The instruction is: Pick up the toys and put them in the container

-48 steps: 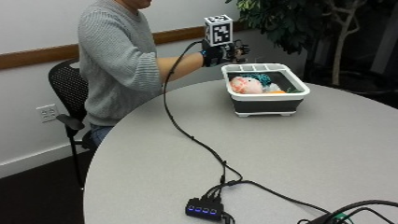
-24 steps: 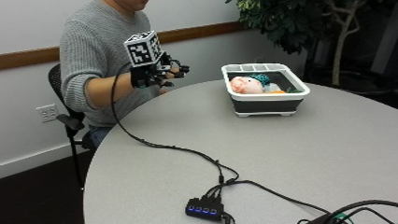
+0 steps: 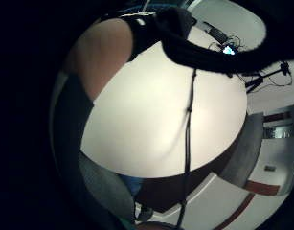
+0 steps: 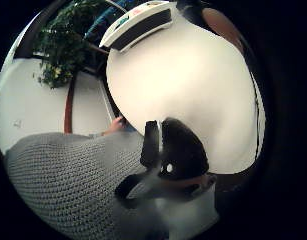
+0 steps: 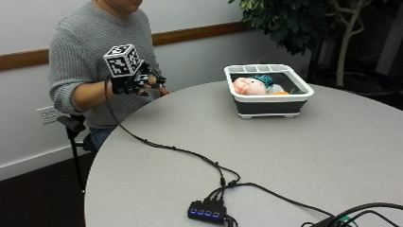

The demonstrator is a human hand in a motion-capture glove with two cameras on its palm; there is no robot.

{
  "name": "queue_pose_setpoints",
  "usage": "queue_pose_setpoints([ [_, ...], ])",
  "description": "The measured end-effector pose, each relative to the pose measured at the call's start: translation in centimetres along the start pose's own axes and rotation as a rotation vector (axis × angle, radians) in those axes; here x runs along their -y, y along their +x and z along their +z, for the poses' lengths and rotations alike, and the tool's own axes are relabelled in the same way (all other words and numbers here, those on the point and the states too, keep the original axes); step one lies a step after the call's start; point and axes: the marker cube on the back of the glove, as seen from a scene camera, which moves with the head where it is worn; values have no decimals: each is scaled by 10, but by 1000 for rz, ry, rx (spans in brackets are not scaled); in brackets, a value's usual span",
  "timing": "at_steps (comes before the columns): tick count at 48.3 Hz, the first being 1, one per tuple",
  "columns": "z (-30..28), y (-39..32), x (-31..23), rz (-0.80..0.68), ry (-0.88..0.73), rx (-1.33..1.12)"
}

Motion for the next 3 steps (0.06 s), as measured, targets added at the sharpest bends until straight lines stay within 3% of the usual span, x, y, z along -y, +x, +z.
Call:
queue_pose_setpoints([
  [3,-3,2,2,4,17,5],
])
